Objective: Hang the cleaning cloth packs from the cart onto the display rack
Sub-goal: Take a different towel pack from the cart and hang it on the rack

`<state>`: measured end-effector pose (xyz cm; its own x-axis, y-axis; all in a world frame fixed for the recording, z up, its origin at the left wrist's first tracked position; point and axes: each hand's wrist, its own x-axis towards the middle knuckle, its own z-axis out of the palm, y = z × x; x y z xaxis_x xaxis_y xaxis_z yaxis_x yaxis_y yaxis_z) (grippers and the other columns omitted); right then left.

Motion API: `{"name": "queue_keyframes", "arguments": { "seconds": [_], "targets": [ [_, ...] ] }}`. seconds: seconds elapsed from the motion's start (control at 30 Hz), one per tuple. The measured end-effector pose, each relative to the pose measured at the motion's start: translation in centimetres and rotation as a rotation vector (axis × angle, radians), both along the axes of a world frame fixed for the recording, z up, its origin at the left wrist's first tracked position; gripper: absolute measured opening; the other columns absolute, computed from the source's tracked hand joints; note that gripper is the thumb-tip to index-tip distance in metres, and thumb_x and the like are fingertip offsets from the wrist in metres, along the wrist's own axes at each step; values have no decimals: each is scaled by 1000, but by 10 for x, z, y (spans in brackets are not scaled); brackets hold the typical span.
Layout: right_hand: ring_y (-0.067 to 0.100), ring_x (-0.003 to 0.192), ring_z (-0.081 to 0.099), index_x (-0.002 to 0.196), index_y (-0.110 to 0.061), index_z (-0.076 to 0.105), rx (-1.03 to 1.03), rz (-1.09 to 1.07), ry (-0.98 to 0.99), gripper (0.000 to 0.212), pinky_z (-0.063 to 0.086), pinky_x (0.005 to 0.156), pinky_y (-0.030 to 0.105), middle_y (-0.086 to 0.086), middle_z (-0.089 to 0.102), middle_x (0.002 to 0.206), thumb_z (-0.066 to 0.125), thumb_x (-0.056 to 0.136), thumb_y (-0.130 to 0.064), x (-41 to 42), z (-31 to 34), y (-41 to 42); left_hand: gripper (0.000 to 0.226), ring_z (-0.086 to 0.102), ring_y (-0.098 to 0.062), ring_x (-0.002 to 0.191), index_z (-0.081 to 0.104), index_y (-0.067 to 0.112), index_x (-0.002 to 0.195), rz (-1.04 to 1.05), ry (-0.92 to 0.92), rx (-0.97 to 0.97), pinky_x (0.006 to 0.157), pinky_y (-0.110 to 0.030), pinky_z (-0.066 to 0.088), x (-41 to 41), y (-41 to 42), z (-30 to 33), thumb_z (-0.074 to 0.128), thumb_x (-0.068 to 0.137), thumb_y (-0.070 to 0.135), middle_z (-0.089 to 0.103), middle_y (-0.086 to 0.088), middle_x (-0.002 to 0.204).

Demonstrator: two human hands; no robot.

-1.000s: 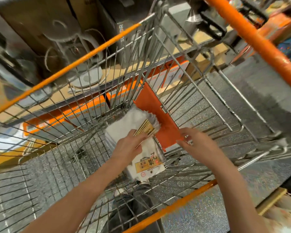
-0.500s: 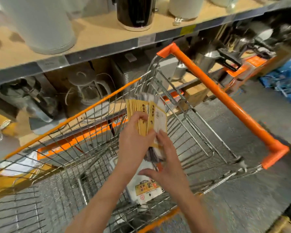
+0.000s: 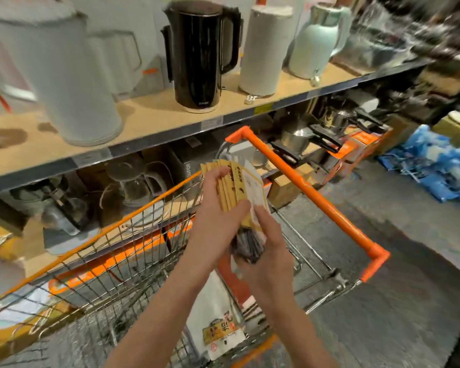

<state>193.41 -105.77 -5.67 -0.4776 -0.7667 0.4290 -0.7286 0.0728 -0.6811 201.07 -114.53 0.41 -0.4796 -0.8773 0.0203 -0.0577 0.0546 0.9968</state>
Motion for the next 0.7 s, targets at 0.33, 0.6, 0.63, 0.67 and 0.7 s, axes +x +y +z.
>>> {"name": "queue_keyframes", "arguments": {
  "seconds": [0.33,0.6,0.63,0.67,0.7],
  "targets": [
    [0,89,64,124,-61,24,-245,6,-187,82,52,64,15,-40,53,110,73,66,-29,-16,66,15,88,33,8,132,6,65,136,-122,94,-167,107,-25,39,11,22,39,61,67,71,23,26,151],
    [11,90,68,118,-46,37,-379,-33,-406,82,52,71,15,-16,65,101,74,68,7,3,108,52,96,15,-13,147,-2,75,129,-253,40,-293,116,-54,21,46,-4,60,69,64,65,12,17,159],
    [10,92,68,118,-44,37,-383,-45,-424,81,52,72,15,-17,65,103,73,69,10,7,114,60,97,22,-15,145,2,73,131,-275,32,-298,115,-55,24,48,-5,63,71,66,55,23,13,156],
    [9,94,68,118,-42,38,-381,-55,-443,79,52,73,15,-17,66,104,72,71,11,10,119,68,96,34,-14,139,6,71,131,-313,32,-297,113,-54,30,48,-4,65,71,65,48,39,15,147],
    [8,95,67,119,-42,37,-373,-70,-459,78,52,74,15,-19,66,105,72,72,9,14,124,78,94,46,-9,129,9,73,129,-360,38,-295,109,-53,35,49,-1,67,71,63,47,52,22,131]
  ]
}}
